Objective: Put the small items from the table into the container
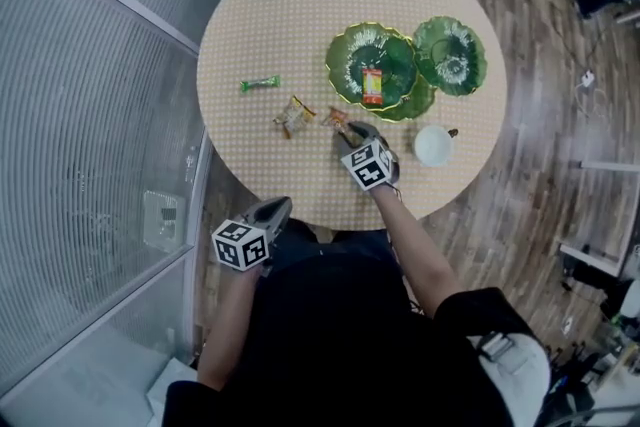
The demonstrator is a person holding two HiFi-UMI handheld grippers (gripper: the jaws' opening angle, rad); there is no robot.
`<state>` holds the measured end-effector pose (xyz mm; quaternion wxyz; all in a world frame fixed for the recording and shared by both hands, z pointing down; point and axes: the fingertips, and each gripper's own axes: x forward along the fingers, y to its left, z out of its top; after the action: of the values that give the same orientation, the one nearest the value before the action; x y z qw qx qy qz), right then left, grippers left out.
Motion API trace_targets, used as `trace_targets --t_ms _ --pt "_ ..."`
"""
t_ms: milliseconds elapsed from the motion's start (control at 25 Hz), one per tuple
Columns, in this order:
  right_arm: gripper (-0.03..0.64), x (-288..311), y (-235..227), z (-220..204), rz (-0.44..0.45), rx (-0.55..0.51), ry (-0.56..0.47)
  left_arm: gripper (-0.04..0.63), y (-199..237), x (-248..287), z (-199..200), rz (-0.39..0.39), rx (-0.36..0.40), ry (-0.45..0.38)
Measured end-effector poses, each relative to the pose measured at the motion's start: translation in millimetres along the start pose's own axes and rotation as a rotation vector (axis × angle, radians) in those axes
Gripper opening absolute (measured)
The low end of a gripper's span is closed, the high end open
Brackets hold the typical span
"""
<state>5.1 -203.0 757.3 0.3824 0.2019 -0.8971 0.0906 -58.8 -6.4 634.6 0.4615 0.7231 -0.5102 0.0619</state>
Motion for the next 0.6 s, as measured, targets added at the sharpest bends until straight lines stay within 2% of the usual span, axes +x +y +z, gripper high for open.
trace_targets --t_ms 40,120,320,600 --pt "0.112 -0.7 0.0 -0.2 0.004 0.003 0.0 0.003 -0.8 0.9 -0.8 0.003 -0.002 -0.001" --pt "0.095 -1.6 -0.3 -0.9 0.014 0.011 0.002 0.003 -3.4 4.8 -1.2 0.002 -0.003 0.001" --pt "0.077 -7.9 -0.6 1.4 0.029 0.027 -0.01 0.003 -13.0 16.0 2.4 -0.018 0.015 0.008" --pt "0.067 -32.8 -3.2 11.3 0.004 0.059 -0.057 0.003 -23.9 25.7 9.4 -0.06 0.056 0.03"
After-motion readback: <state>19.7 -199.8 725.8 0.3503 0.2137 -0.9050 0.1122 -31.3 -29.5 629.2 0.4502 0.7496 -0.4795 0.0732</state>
